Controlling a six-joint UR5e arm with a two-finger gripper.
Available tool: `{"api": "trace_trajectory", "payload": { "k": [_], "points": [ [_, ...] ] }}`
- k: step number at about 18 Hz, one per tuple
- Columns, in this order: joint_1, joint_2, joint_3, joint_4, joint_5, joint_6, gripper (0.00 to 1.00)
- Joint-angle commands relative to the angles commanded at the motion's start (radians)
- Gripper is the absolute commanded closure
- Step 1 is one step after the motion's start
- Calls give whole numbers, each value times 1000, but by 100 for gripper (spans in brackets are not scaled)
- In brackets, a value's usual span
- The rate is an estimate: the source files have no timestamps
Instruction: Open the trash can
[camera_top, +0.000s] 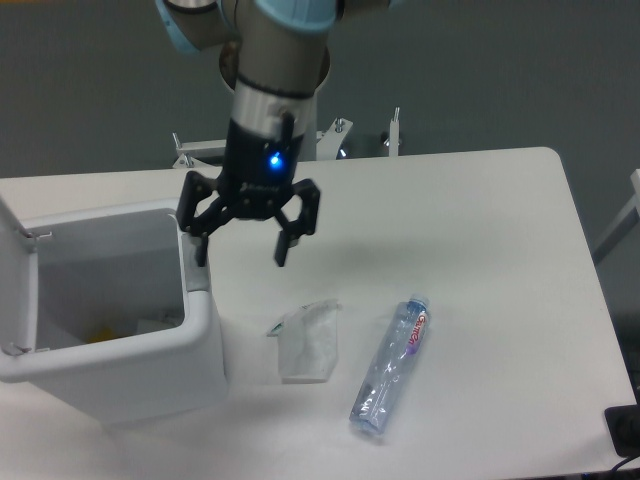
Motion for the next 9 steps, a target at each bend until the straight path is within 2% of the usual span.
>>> {"api": "trace_trajectory", "payload": {
  "k": [2,5,9],
  "points": [
    [29,-14,8,-11,89,80,0],
    [90,-14,-1,-40,134,213,0],
    [190,-2,-14,-204,136,506,0]
  ]
}}
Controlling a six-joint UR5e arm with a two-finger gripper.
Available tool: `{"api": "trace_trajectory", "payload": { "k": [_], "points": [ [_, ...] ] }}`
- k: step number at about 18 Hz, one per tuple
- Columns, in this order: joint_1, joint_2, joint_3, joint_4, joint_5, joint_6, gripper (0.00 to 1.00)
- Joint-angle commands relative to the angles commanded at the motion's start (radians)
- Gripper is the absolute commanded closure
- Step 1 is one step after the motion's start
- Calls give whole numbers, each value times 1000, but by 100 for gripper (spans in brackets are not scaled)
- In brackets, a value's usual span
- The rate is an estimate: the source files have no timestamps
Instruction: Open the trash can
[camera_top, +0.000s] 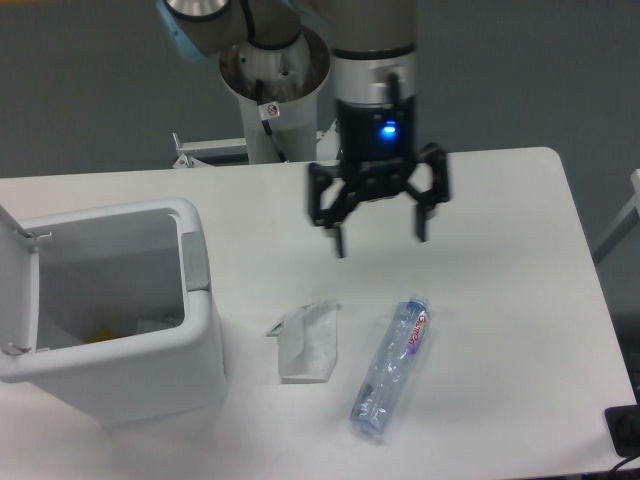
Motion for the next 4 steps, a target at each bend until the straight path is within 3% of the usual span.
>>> {"api": "trace_trajectory", "payload": {
  "k": [2,4],
  "points": [
    [32,2,0,-65,23,129,0],
    [72,2,0,-83,69,225,0]
  ]
}}
